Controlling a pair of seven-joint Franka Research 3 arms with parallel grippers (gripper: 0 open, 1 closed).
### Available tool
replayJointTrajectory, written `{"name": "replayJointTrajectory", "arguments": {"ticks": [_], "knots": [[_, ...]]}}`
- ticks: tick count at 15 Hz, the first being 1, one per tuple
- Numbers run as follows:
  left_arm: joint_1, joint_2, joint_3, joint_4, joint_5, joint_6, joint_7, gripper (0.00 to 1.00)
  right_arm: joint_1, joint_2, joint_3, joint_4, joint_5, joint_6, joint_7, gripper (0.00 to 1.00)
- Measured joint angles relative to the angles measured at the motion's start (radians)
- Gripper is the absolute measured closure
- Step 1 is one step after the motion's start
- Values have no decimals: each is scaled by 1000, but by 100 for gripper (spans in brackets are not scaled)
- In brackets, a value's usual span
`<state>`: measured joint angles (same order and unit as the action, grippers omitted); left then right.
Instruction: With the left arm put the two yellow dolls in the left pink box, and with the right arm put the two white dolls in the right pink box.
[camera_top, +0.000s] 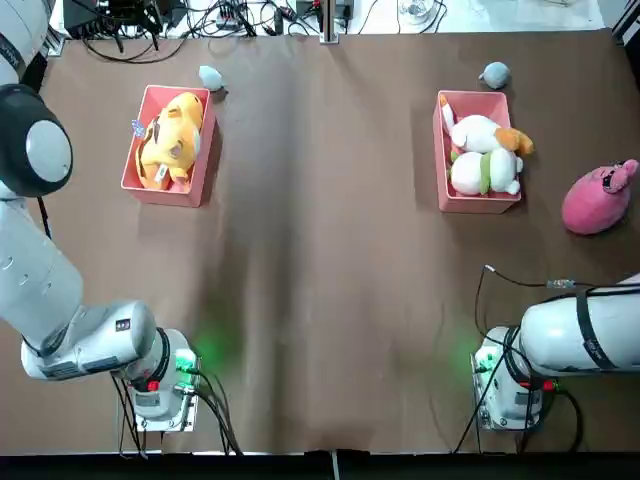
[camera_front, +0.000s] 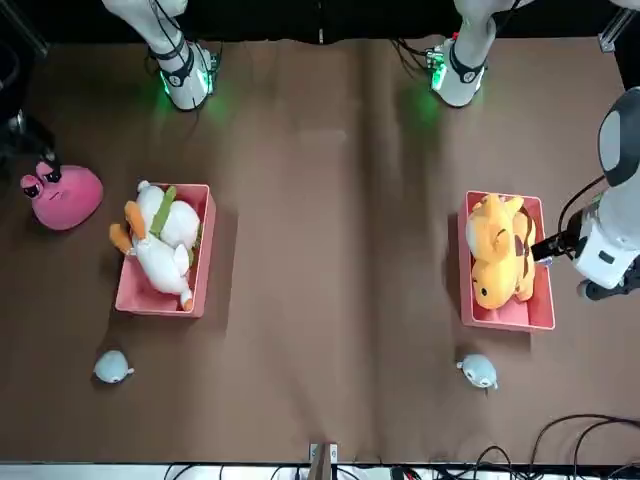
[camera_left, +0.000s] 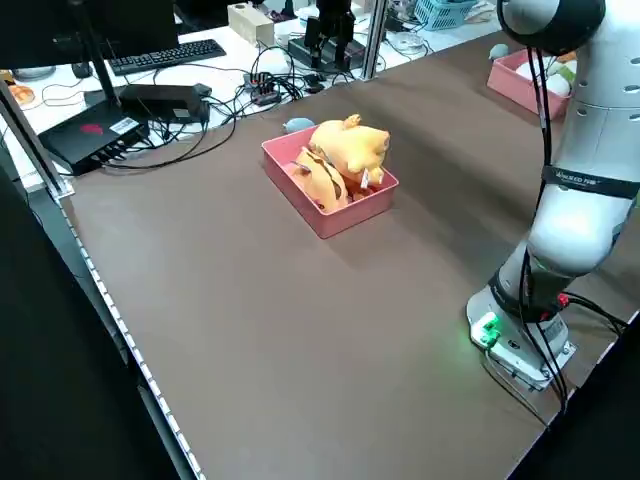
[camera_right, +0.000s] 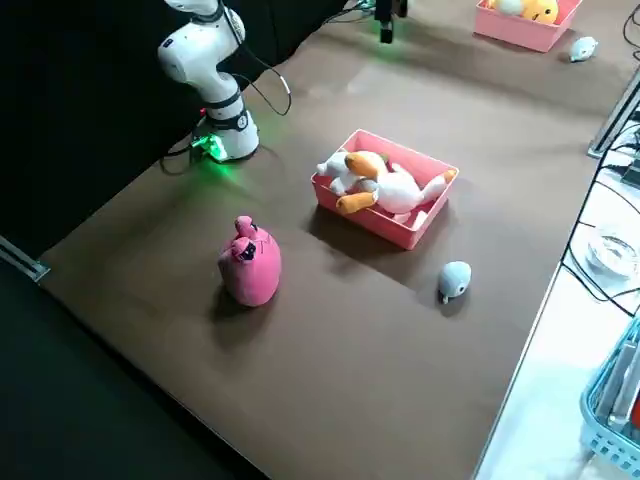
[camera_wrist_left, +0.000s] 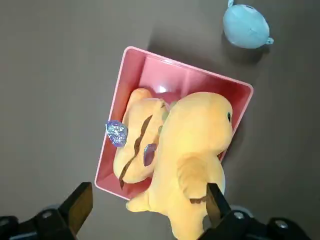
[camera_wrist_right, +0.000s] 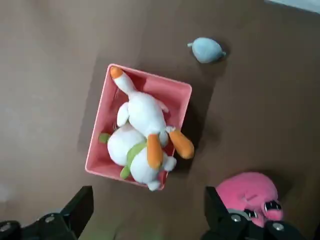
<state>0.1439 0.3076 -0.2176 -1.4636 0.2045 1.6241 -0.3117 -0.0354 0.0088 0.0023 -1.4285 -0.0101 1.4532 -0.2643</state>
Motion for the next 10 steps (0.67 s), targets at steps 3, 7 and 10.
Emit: {"name": "replayJointTrajectory", "arguments": {"ticks": [3,7,10], "knots": [[3,-24,-4,0,0,-22,-4,0,-22,-61,0,-65,5,-12,4,1],[3,-139,-11,2,-1,-127,-5,0,-25,-66,6,-96,6,-8,110,0],[3,-168,-20,-7,-1,-154,-5,0,-25,-63,12,-103,6,6,145,0]]}}
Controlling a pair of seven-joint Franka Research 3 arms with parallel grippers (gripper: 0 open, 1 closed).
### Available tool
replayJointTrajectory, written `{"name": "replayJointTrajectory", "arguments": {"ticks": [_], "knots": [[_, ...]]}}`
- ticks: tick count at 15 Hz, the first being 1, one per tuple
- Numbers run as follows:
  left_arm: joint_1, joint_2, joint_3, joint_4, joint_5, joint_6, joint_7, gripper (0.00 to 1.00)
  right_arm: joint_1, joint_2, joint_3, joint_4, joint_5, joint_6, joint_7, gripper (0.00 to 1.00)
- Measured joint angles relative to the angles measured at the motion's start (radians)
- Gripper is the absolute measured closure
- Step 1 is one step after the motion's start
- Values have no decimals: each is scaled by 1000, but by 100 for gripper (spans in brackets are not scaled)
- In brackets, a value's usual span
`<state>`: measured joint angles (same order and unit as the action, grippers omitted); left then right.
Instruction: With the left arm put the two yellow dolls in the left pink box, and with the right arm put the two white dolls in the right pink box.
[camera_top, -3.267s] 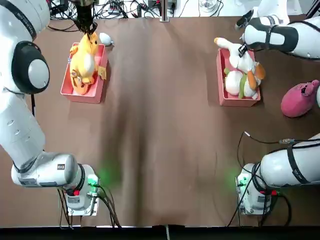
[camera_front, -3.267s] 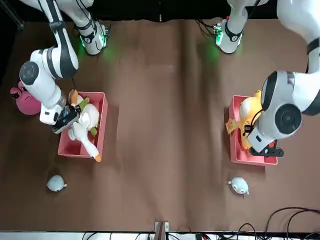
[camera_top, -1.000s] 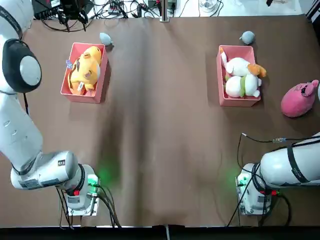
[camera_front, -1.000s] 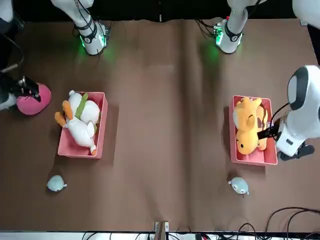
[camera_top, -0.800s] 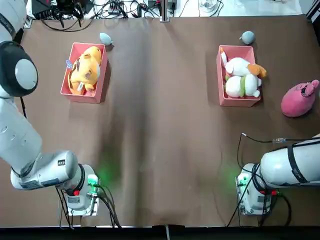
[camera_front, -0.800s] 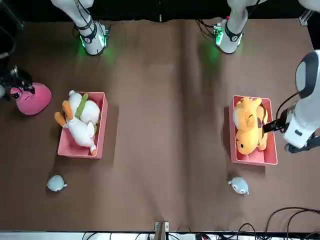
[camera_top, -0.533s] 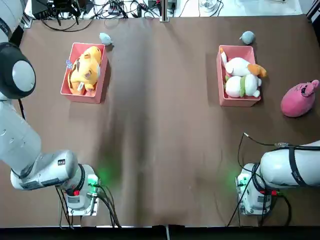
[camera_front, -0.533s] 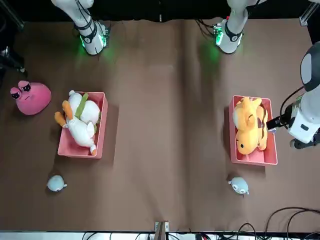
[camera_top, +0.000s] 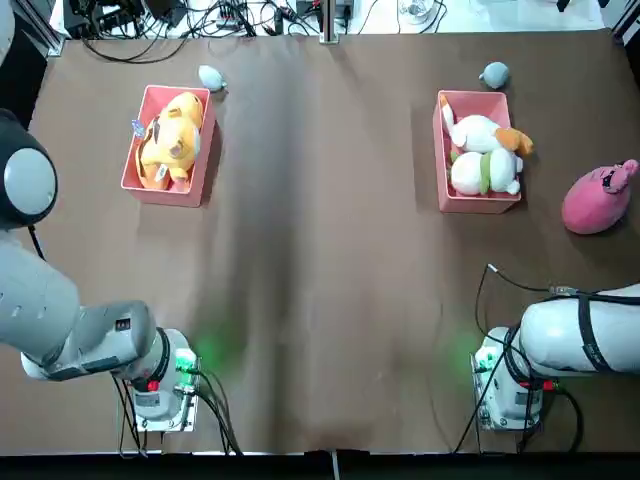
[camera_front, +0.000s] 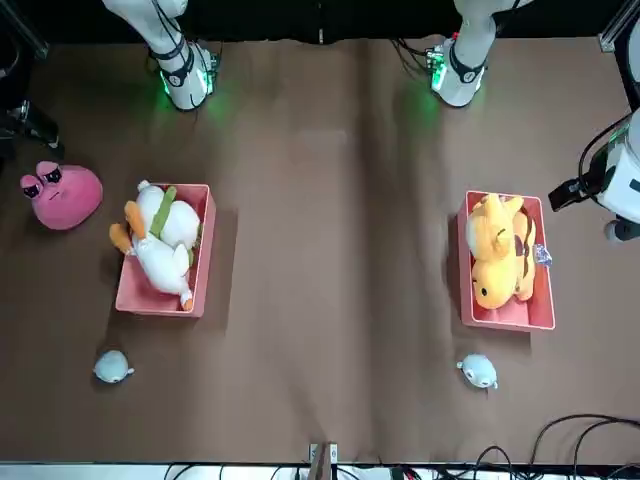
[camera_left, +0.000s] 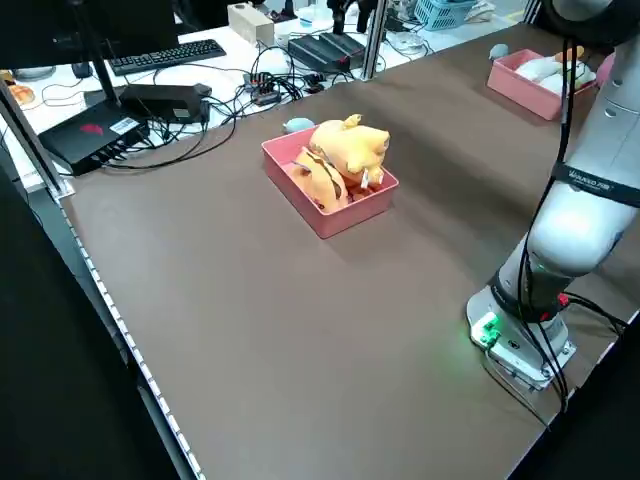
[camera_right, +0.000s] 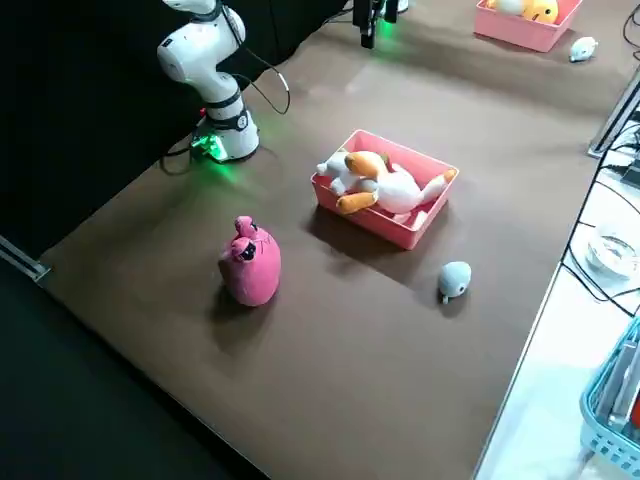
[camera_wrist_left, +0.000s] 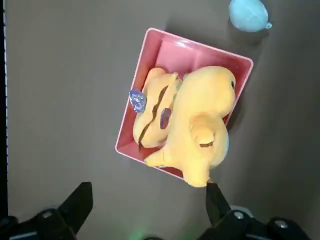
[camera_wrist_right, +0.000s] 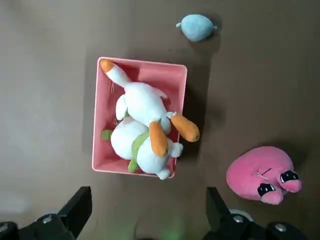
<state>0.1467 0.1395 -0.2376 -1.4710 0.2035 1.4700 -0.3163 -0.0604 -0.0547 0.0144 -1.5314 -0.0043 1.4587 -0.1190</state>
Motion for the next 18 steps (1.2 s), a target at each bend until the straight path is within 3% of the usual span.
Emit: {"name": "replayJointTrajectory", "arguments": {"ticks": [3,11,13,16,18], "knots": [[6,1,-9,-7,-45,-1,1,0,-9,41,-3,-9,0,75,6,0],[55,-15,-10,-7,-189,4,17,0,-8,65,0,-9,-1,85,10,0],[-2,-34,35,-9,-191,2,36,0,-8,65,1,-9,-1,88,10,0],[-134,-77,169,-32,-191,0,81,0,-8,65,1,-8,-2,88,10,0],[-146,-113,191,-61,-196,4,93,0,-8,65,1,-8,-2,89,10,0]]}}
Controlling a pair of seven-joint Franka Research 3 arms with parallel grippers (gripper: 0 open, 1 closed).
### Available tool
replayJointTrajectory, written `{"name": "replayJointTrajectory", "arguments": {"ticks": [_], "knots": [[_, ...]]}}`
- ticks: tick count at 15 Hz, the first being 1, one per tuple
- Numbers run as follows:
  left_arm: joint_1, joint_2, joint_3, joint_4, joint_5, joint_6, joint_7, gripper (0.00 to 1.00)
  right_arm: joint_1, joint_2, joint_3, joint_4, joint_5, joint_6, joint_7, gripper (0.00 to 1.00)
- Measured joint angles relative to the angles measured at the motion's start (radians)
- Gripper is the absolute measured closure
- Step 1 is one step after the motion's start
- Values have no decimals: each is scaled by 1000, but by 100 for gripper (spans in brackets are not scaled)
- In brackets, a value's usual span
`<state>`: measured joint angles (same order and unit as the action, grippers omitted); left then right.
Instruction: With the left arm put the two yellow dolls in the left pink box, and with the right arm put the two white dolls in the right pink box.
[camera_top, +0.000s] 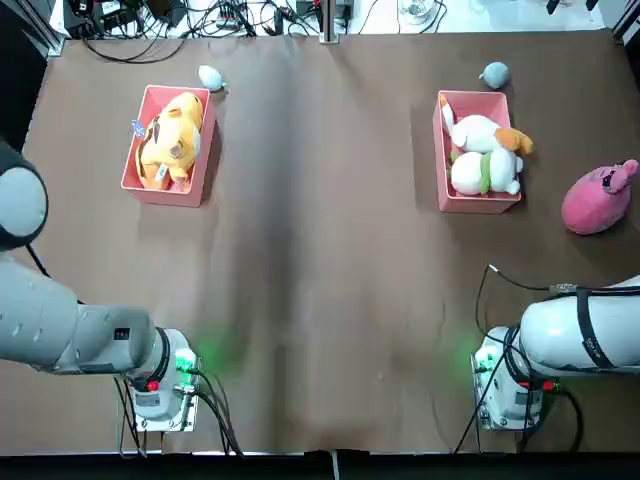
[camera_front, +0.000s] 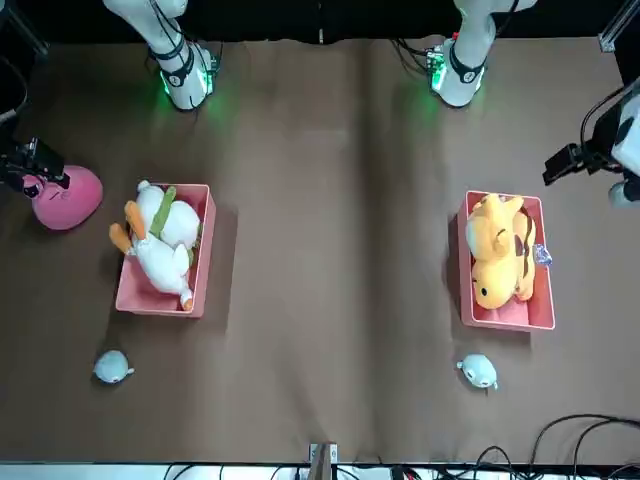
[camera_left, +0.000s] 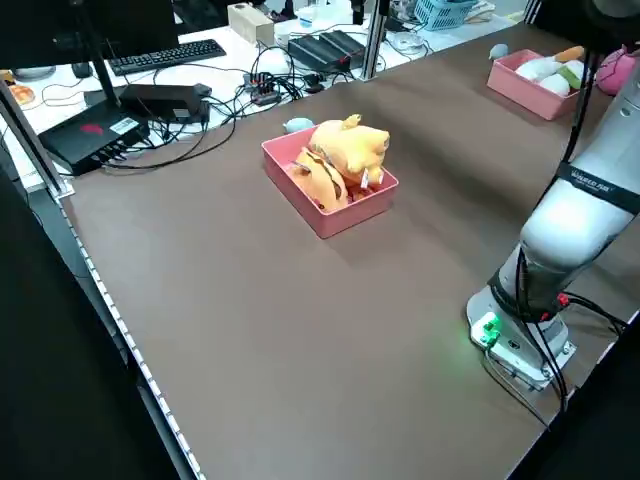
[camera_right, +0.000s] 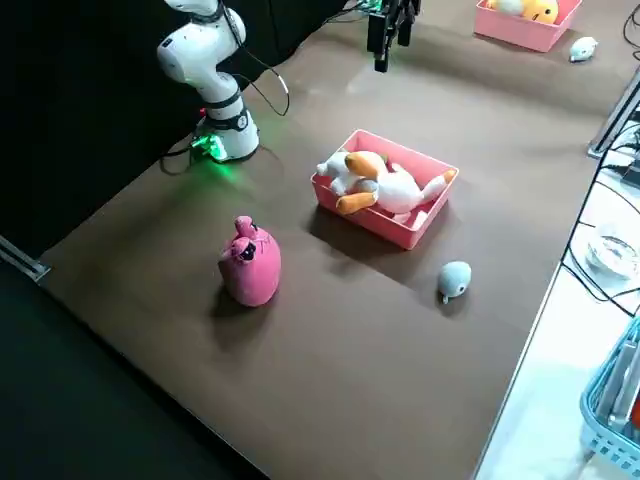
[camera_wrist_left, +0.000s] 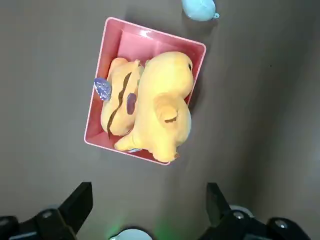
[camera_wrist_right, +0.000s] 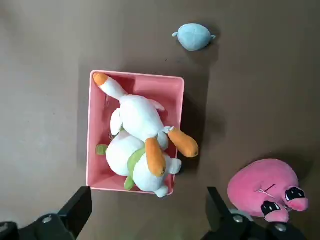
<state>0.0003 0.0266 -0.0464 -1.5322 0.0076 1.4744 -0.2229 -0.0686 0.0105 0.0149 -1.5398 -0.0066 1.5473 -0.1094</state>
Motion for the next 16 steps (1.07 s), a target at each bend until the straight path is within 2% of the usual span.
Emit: {"name": "replayJointTrajectory", "arguments": {"ticks": [4,7,9,16], "knots": [[-2,-102,8,-140,-1,83,7,0,0,0,-1,0,0,0,0,0],[-31,-153,59,-216,-13,114,19,0,-1,0,-2,2,-1,2,0,0],[-32,-160,80,-226,-29,114,27,0,-1,0,-2,5,-1,2,0,0],[-28,-164,81,-198,-32,117,13,0,-2,0,-4,5,-1,2,1,0]]}}
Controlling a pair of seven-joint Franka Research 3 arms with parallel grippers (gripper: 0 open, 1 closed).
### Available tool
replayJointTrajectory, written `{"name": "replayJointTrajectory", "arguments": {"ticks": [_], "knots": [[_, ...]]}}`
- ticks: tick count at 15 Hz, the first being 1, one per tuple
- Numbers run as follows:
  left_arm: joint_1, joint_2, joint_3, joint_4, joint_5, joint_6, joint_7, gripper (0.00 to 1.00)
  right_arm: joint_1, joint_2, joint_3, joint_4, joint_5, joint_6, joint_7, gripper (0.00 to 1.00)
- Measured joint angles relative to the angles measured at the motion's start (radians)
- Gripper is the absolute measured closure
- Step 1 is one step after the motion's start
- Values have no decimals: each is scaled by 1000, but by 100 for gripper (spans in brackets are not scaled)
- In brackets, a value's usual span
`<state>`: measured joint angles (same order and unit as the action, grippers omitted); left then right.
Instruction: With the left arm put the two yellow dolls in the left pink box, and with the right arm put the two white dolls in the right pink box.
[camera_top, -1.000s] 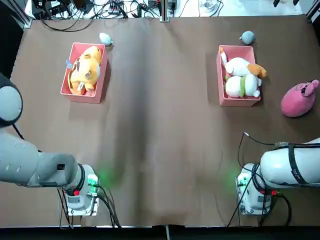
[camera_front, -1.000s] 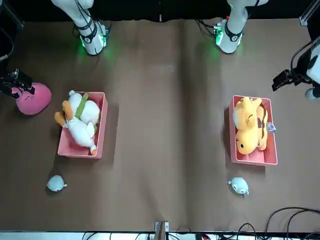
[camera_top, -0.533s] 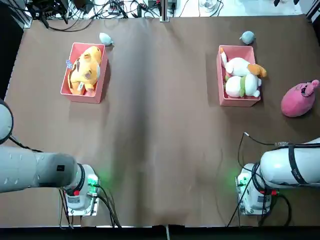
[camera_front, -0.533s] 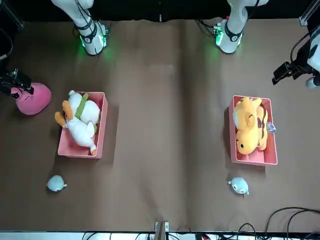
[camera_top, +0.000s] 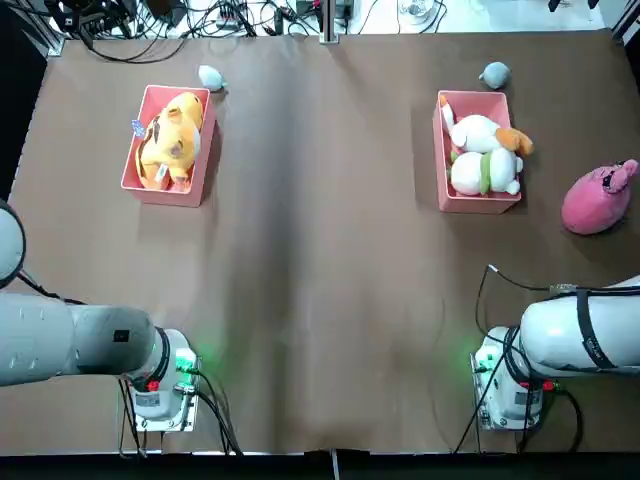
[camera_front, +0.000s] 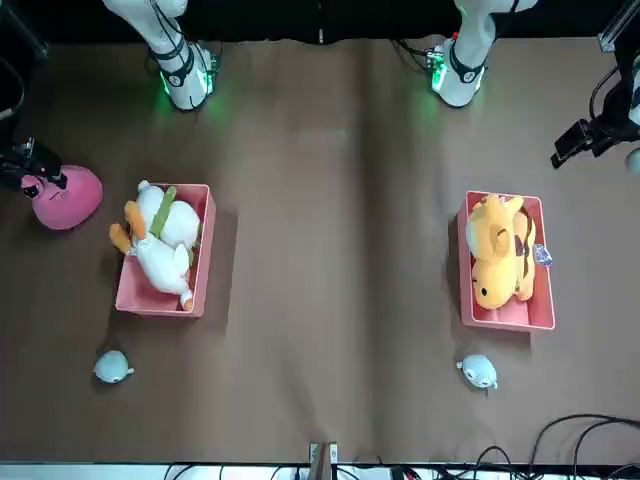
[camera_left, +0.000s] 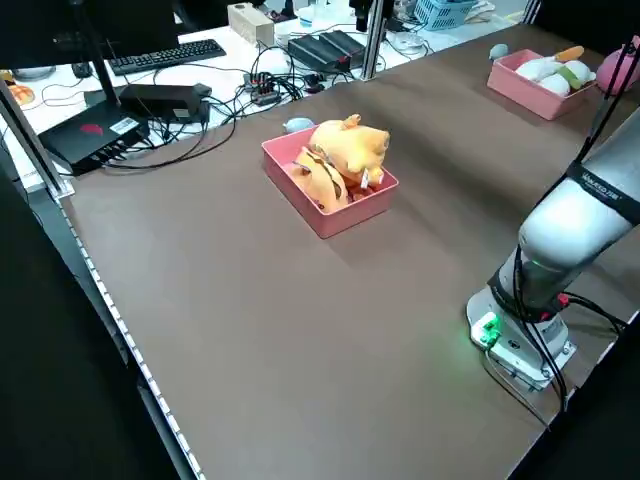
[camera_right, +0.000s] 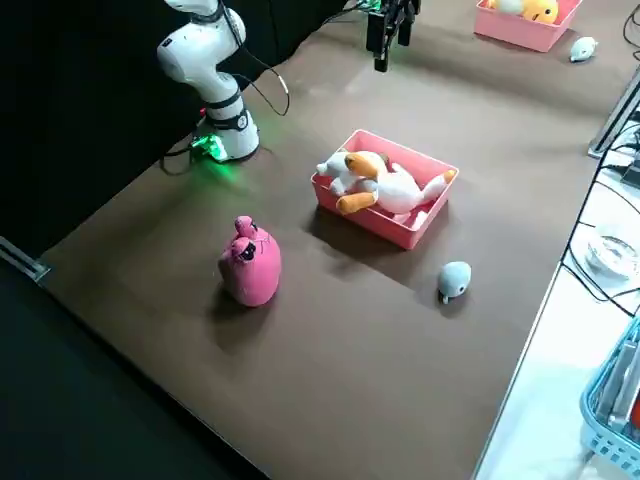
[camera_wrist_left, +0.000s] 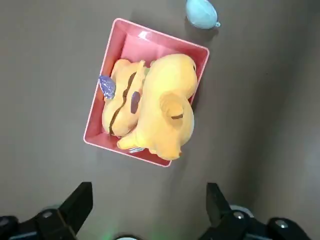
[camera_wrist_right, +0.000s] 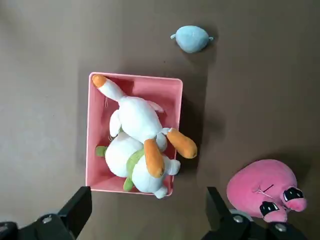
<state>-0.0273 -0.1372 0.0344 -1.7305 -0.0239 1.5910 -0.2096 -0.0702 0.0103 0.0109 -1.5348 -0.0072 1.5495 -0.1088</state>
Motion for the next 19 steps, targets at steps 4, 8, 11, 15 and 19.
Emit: {"name": "replayJointTrajectory", "arguments": {"ticks": [4,8,11,15,19], "knots": [[1,-4,3,15,0,-17,9,0,0,0,-2,3,0,0,2,0],[0,-4,2,19,0,-46,9,0,0,0,-2,6,0,1,3,0],[0,-4,2,19,0,-60,9,0,0,0,-2,6,0,1,4,0],[-2,-4,1,19,0,-77,50,0,0,0,-2,6,0,4,5,0],[-3,-4,-1,19,0,-91,64,0,0,0,-3,6,0,7,5,0]]}}
